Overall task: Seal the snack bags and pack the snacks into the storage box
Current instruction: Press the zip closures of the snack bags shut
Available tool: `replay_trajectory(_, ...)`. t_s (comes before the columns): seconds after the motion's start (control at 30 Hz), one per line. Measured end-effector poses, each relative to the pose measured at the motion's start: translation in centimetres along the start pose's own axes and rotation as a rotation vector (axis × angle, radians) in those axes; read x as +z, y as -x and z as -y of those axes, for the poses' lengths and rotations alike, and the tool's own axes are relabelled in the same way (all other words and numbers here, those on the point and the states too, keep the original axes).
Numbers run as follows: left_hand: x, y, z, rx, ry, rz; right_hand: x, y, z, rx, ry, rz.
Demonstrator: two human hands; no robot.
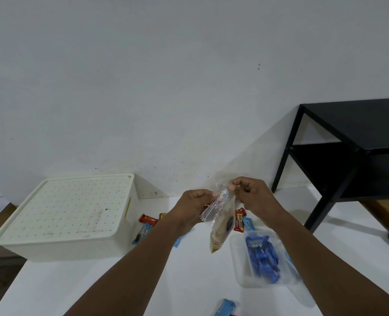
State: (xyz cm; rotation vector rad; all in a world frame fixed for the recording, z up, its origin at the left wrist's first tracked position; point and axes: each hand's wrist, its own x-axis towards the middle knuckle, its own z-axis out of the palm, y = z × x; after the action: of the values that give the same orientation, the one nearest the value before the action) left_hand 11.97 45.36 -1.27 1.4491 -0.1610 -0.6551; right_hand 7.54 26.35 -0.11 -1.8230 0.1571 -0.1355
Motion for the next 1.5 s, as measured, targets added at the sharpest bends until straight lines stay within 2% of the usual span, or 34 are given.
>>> replay_trajectory(0.13, 2.2, 0.1, 1.2, 0.14, -0.063, -0.169, 2.1, 0.7, 0.1, 0.086, -0.162, -0.097)
replay_trajectory(0.27, 3.6, -0.1, 1.9, 0.313, -0.298, -0.301, 3.1, 0.8, -0.4, 0.084, -0.18, -0.201)
replay_trajectory(0.5, 3.7, -0.4, 1.5, 0.283, -0.314, -0.378, 2.4, 0.8, -0.6, 0.018, -0.194, -0.112)
replay_trajectory(0.87, 2.4, 0.4, 1.0, 0.276, -0.221, -0.16, 1.8, 0.4, 0.0, -0.012, -0.075, -0.096)
replay_trajectory(1.13, 1.7, 0.9, 1.2, 0.297, -0.282, -0.207, 1.2, 0.2, -0.1, -0.038, -0.1, 0.006)
replay_trajectory(1.37, 2.0, 1.5, 1.7, 0.232, -0.417, -0.148, 0.9, 0.5, -0.3, 0.012, -0.156, 0.036)
replay_trajectory(1.5, 1.4, 1.6, 2.1, 0.223, -0.37, -0.116, 0.7, 0.5, -0.4, 0.004, -0.165, 0.044)
